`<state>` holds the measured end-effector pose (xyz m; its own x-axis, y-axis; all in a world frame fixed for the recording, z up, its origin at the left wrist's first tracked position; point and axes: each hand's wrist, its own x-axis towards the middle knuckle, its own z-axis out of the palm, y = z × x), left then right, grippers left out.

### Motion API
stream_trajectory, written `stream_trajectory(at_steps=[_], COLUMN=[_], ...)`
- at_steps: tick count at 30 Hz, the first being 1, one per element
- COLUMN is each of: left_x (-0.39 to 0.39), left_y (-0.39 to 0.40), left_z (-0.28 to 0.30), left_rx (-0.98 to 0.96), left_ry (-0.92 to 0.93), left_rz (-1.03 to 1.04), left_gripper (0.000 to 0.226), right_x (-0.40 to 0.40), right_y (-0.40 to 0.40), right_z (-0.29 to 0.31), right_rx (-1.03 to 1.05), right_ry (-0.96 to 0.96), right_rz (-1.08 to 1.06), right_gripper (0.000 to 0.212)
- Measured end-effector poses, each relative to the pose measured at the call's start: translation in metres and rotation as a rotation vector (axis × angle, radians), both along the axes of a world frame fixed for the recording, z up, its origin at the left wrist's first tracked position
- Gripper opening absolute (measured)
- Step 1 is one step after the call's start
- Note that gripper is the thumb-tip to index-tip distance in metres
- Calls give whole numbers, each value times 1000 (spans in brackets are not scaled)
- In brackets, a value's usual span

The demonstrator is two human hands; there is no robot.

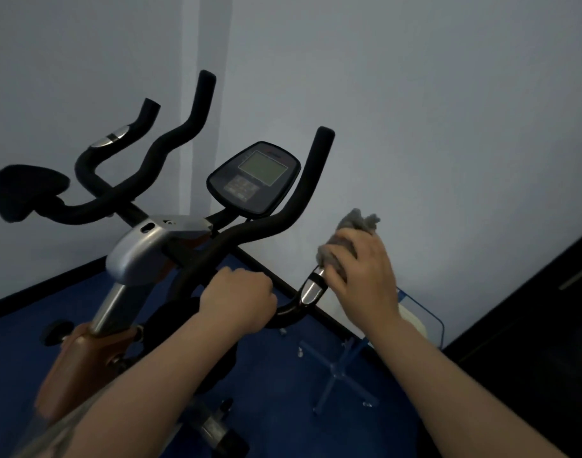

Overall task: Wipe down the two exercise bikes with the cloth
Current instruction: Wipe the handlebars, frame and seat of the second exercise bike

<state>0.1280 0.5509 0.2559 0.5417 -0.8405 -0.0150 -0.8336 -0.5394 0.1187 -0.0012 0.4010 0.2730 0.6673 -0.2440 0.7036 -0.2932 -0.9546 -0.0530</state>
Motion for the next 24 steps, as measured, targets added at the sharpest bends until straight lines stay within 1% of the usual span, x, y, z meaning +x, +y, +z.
stream_trajectory(at_steps=[2,3,4,6,8,9,10,11,13,14,15,16,17,18,19,20,21,22,24], left_x=[0,-1,-2,-3,-4,-4,-5,-6,-6,-6,-6,-7,-7,-8,-9,-9,-9,-9,-9], left_y=[0,0,0,0,1,1,1,2,3,3,4,4,4,4,4,3,3,2,2], left_z=[-2,-2,-1,-2,-2,-2,-2,-2,-3,-4,-4,-3,-2,-1,0,0,0,0,-2], left_rx=[-20,-31,-40,-58,-71,-76,-79,-83,-96,-105,-113,-115,-110,-106,-110,-119,-125,-129,-147], left_ry=[-6,-14,-22,-21,-13,-12,-15,-18,-21,-23,-27,-30,-27,-17,-5,5,12,17,25], left_rz=[9,13,19,39,52,61,69,76,87,92,97,102,105,111,120,130,141,153,178], left_gripper=[30,29,28,27,27,27,27,28,29,29,29,29,29,29,28,28,28,28,26], right_x=[0,0,0,3,12,16,20,25,32,32,31,32,35,37,41,44,46,45,43], right_y=[18,27,28,5,-25,-36,-40,-36,-9,3,10,7,-4,-17,-29,-39,-41,-35,-8], right_z=[-19,-26,-28,-9,18,29,34,31,13,3,0,2,11,23,36,45,49,45,11], right_rx=[106,132,112,-22,-141,-120,-27,112,390,461,488,511,547,637,749,871,958,989,1023], right_ry=[-14,-12,5,73,117,97,45,-34,-199,-250,-272,-262,-224,-167,-117,-109,-147,-207,-392], right_rz=[-40,-19,16,31,-38,-71,-100,-127,-167,-187,-186,-170,-160,-150,-125,-93,-83,-94,-124], right_gripper=[26,29,30,27,25,25,25,25,34,42,47,46,39,31,28,30,30,30,33])
